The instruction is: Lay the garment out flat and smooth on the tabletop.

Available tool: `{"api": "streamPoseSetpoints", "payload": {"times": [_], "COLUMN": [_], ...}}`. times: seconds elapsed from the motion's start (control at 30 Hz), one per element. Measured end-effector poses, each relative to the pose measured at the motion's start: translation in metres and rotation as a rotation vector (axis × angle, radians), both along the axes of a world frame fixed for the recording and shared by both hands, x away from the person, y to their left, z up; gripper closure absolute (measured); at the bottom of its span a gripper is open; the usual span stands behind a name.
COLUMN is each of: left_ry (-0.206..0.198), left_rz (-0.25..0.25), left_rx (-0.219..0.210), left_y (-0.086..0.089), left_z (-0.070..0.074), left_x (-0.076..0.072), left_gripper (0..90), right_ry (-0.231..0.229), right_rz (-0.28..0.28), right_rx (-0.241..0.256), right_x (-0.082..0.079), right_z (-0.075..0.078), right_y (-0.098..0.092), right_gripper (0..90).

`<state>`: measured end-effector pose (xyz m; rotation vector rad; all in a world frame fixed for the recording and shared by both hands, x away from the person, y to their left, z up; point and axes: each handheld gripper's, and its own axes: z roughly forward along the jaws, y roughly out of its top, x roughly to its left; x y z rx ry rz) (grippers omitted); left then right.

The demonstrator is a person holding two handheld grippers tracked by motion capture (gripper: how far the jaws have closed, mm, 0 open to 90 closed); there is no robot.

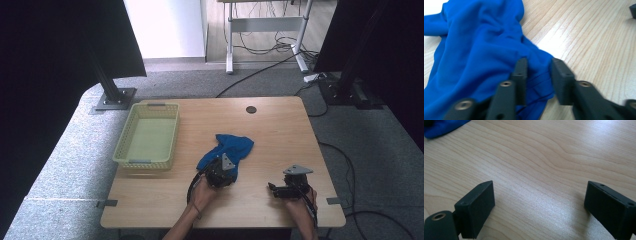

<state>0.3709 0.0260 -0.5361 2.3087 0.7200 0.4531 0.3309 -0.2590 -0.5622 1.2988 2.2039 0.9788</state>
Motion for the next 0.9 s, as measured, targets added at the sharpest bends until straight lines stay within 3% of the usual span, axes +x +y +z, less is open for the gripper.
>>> {"api": "streamPoseSetpoints", "payload": {"times": [0.13,0.4,0.6,0.7,0.9], "left_ry": [0.004,0.029,0.044,0.057,0.056], "left_rz": [0.009,0.000,0.022,0.051,0.110], "left_rx": [-0.045,-0.206,-0.227,-0.287,-0.336], "left_y": [0.004,0.018,0.025,0.034,0.056], "left_z": [0.006,0.035,0.034,0.034,0.042], "left_x": [0.000,0.000,0.003,0.008,0.016], "left_gripper": [81.1,82.4,83.2,83.7,84.3], "right_ry": [0.000,0.000,0.000,0.000,0.000], "right_rz": [0.000,0.000,0.000,0.002,0.002], "right_rx": [0.000,0.000,0.000,0.000,0.000], "right_x": [0.000,0.000,0.000,0.000,0.000], "right_z": [0.000,0.000,0.000,0.000,0.000], "right_y": [0.000,0.000,0.000,0.000,0.000], "right_gripper": [9.6,9.5,9.5,9.5,9.5]}}
